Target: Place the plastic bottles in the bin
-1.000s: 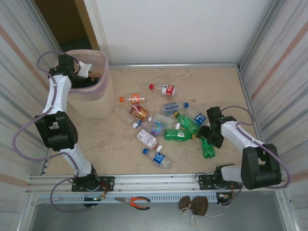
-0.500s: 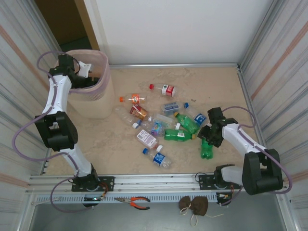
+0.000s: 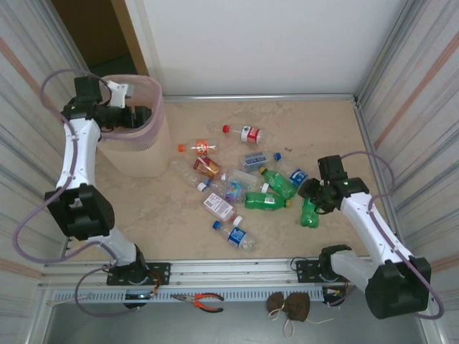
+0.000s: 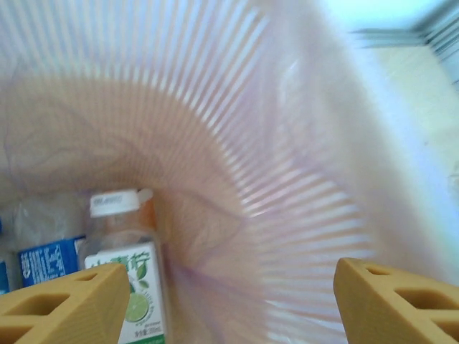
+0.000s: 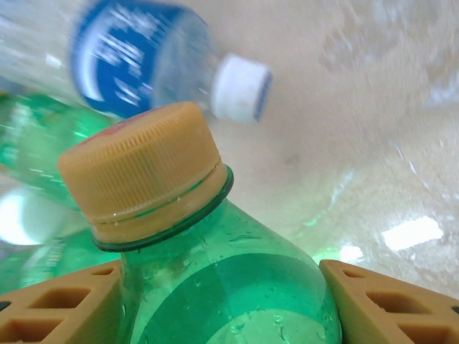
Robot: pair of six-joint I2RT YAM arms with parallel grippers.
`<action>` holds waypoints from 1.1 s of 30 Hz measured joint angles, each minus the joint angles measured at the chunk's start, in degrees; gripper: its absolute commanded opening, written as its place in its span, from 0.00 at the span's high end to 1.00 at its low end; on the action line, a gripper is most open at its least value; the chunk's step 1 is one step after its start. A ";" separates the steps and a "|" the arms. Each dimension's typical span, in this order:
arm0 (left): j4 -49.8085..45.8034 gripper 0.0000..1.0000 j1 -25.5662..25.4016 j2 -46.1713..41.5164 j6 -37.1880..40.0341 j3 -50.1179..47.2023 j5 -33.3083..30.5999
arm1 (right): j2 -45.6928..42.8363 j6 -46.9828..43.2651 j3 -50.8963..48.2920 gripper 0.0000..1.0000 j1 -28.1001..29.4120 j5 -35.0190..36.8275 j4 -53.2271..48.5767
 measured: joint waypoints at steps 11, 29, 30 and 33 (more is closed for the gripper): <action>7.82 0.25 -0.17 -14.93 -6.99 -5.92 11.04 | -3.13 -0.02 10.73 0.42 0.79 -2.67 0.44; 18.91 0.21 -30.40 -19.65 -14.05 -10.99 11.61 | 2.43 1.53 28.61 0.41 17.38 -4.96 12.41; 20.17 0.21 -32.28 -19.19 -14.53 -11.30 11.13 | 2.67 1.75 28.68 0.41 18.08 -4.96 13.22; 24.11 0.21 -38.05 -17.35 -16.04 -12.17 9.40 | 3.48 2.67 29.05 0.41 19.58 -4.96 14.93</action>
